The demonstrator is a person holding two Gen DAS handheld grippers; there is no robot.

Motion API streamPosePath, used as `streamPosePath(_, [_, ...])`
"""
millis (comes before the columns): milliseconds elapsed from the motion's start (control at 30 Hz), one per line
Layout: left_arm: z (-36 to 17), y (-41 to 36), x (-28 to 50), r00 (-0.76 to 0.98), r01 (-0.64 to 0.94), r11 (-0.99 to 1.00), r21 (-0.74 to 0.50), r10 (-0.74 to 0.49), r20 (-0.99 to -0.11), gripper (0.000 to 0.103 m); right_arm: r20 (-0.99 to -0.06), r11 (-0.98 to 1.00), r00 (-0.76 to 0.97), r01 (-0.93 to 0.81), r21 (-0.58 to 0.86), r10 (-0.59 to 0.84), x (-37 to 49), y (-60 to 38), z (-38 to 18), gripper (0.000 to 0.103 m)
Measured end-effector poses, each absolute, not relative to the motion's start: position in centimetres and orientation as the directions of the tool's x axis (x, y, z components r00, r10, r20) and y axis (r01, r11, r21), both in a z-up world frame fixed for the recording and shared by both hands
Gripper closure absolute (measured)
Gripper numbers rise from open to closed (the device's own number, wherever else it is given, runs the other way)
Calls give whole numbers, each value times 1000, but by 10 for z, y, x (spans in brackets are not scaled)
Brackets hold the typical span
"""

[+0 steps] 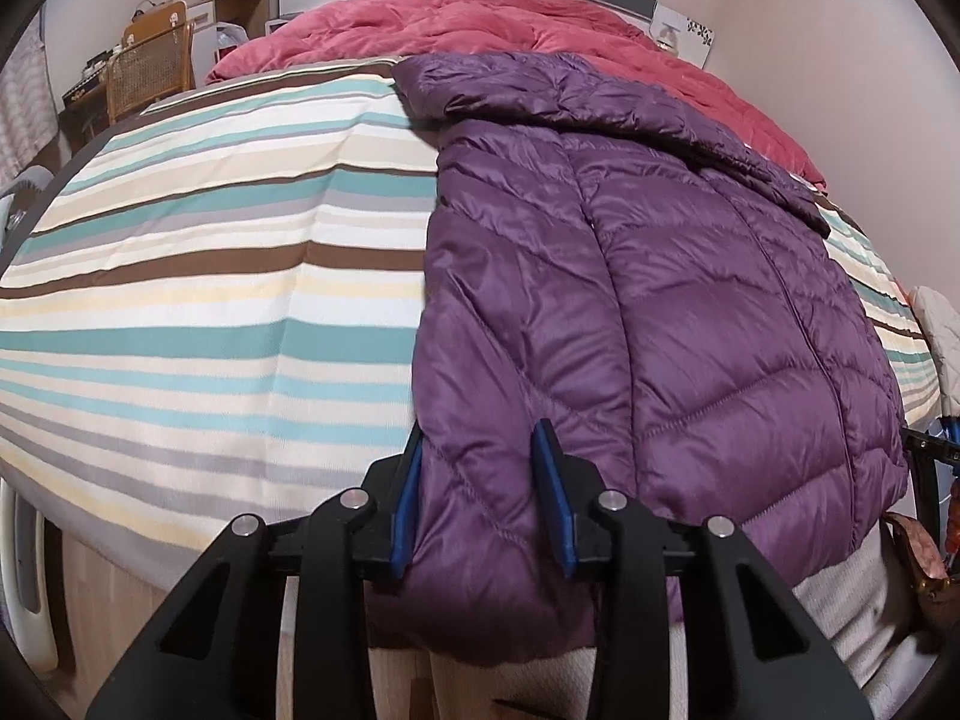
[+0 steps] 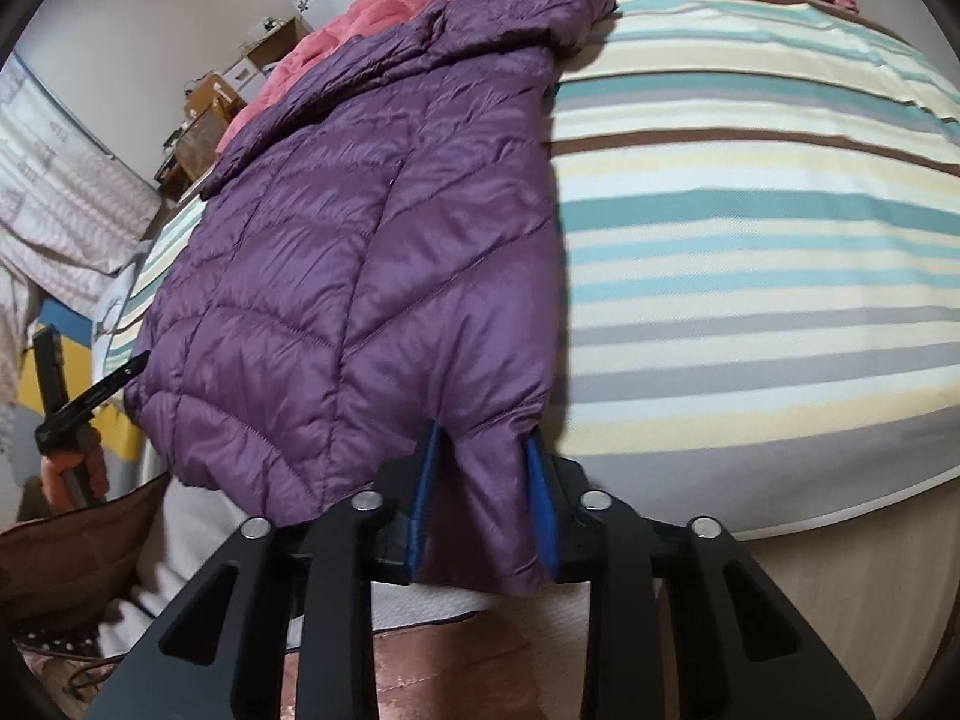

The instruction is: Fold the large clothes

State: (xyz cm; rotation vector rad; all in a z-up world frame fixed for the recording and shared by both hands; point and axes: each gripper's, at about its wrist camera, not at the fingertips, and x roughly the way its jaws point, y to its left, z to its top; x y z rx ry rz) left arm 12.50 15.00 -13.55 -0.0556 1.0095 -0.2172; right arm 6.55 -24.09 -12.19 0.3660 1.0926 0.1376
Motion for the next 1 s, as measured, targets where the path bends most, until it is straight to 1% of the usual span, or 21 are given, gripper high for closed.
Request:
streamPosePath(33, [-135,149,123,510,161,977,-139,-203,-836,71,-841,933,459,66,354,286,65,-240,-122,86])
streamPosePath(67, [-135,148,122,510,169,977,-131,-200,-836,84,-837,928,458,62,366,300,66,-240,-122,90])
streamPosePath(100, [-134,147,120,507,183,974,-133,-209,-836,92,-830,922,460,59,382,314,66,-240,-121,95])
streamPosePath(133, [-133,146,119,503,190,972,-140,-219,-836,94,-823,918,467,57,393,324,66,-241,-119,97])
streamPosePath(200, [-127,144,116,508,203,970,-137,-224,-832,98,-814,918,478,40,395,329,66,-240,-114,98])
streamPosePath(267, [-120,143,115,524,206,969,-138,-228,-820,99,-796,915,500,19,403,340,67,-240,-105,98])
streamPosePath(500, [-79,150,123,585,203,949,-241,-315,-747,99,-719,887,580,-13,461,382,79,-250,-68,98])
streamPosePath(567, [-73,152,129,598,198,947,-255,-322,-734,99,-702,880,595,-18,474,390,87,-254,-60,98])
streamPosePath(733, [-55,154,153,627,180,934,-309,-351,-695,99,-666,870,632,-25,493,395,111,-260,-42,98])
streamPosePath(1000, [-33,147,208,652,171,926,-336,-362,-666,99,-623,855,677,-17,519,392,162,-274,-19,98])
